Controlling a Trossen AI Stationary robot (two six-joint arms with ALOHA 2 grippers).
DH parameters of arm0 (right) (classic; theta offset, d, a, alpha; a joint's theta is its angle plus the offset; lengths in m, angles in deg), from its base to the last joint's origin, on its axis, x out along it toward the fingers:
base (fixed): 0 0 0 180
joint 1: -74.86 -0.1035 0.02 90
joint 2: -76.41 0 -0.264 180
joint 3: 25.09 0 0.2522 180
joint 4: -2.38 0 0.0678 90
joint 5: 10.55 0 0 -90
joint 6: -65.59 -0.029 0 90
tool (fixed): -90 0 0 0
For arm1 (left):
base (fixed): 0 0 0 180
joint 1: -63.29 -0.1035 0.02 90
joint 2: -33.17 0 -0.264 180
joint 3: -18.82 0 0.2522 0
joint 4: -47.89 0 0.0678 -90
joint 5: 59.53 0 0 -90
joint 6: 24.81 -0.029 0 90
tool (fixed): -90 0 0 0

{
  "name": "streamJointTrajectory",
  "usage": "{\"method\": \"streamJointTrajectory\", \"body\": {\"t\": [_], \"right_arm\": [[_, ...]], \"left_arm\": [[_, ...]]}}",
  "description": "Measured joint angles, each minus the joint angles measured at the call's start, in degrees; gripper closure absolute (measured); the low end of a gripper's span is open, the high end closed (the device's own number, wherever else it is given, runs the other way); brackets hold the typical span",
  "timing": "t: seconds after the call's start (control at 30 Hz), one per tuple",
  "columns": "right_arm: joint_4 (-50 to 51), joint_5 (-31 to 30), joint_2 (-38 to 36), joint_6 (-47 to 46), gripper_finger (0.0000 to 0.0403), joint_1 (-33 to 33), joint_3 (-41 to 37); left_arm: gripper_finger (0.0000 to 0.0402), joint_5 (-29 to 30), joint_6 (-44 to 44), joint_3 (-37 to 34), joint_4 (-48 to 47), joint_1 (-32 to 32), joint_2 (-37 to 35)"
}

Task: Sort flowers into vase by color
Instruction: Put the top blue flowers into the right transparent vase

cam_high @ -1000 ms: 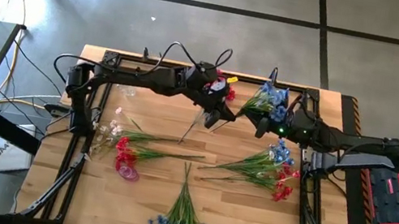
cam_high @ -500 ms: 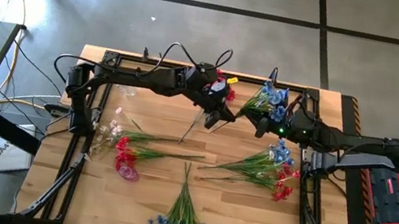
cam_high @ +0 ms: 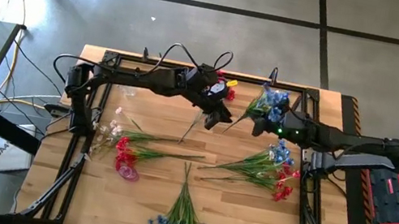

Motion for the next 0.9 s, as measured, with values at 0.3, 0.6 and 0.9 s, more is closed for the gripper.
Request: {"method": "streamJointTrajectory", "body": {"t": [0.3,0.6,0.9], "right_arm": [[12.4,-4.7,0.1,-1.6,0.0403,11.0,0.0],[12.5,-9.2,0.0,8.8,0.0403,21.0,2.6],[16.4,-11.9,0.1,15.3,0.0403,30.2,9.9]], "left_arm": [[0.028,5.8,-6.0,0.1,-4.5,-0.3,-3.2],[0.028,11.9,-9.0,0.0,-15.0,-1.0,-4.0],[0.028,16.9,-12.1,0.0,-23.6,-1.0,-4.0]]}}
